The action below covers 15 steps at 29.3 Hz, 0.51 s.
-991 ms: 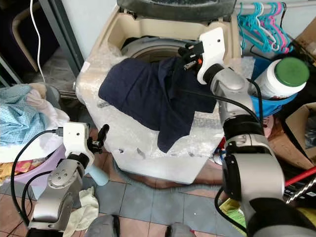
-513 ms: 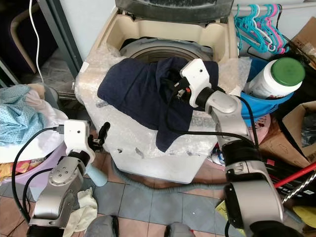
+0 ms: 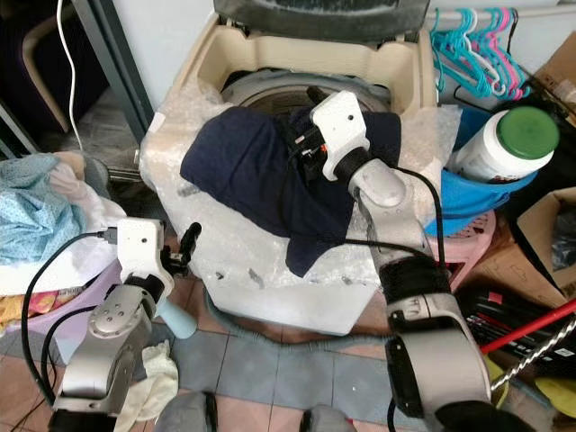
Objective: Clothes washing
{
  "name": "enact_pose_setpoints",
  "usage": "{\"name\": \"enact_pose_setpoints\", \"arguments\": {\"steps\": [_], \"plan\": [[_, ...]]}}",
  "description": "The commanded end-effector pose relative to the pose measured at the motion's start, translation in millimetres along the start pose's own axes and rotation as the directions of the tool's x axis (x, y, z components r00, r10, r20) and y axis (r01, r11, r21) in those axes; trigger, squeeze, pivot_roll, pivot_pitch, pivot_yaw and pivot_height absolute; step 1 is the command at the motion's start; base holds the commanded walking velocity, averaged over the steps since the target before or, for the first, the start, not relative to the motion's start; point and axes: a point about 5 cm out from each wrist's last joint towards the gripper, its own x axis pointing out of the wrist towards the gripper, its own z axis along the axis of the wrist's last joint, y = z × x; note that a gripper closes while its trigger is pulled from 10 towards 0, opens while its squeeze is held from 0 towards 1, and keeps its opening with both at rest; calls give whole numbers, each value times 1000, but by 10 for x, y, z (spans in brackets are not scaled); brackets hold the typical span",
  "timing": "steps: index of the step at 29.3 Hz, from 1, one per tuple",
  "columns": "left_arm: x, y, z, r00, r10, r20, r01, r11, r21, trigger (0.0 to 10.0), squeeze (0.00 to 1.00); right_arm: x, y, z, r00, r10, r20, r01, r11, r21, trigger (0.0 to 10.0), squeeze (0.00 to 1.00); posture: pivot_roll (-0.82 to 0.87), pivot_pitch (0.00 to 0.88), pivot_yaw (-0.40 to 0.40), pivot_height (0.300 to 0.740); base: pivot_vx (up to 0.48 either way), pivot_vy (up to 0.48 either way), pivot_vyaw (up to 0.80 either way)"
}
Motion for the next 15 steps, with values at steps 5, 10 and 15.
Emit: {"name": "enact_pose_setpoints", "arguments": {"steps": [5,10,15], "plan": [[-1,-5,-5,1000,0,-1,0,1000,6,10000,0,-70,80,-389,970,-42,-240,20,995,-94,10000,737,1,64,6,740,0,0,0],[-2,-11,-10,1000,1,-2,-1,1000,5,10000,0,-114,99,-547,943,-63,-328,65,998,-4,0,0,5,61,0,740,0,0,0],[-1,-16,-14,1000,4,-1,-4,1000,5,10000,0,-121,20,-577,932,-85,-351,103,994,33,0,0,5,57,-5,740,0,0,0]]}}
